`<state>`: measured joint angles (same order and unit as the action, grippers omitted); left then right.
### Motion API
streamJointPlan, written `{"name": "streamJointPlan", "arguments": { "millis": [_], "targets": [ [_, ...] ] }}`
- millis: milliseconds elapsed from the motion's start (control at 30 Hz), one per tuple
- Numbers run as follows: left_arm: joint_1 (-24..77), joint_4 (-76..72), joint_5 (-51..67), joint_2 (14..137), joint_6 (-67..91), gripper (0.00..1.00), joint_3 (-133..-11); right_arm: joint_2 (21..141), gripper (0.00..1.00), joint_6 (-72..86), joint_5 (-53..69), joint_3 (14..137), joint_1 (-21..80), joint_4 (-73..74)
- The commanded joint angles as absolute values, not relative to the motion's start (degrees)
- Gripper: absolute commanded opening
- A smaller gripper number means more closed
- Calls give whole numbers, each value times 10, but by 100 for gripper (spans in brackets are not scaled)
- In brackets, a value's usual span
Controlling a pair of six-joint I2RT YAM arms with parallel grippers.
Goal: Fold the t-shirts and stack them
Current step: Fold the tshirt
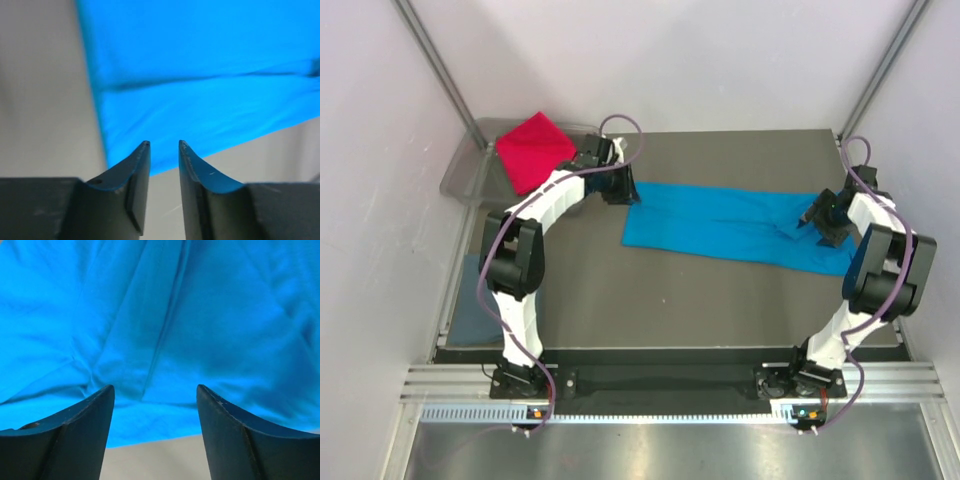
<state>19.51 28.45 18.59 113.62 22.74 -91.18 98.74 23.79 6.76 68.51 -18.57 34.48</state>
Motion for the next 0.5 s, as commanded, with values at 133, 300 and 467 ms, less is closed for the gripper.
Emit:
{"name": "streamJointPlan", "arguments": {
  "millis": [133, 300, 467],
  "targets": [
    [207, 207, 291, 1197, 287, 30, -939, 1017, 64, 294, 139, 690, -190, 282],
    [211, 212, 286, 1194, 275, 30, -927, 1025, 61, 313, 158, 664, -189, 244],
    [210, 236, 270, 1193, 260, 29, -925, 1044, 58, 321, 167, 669, -188, 229]
  ]
}}
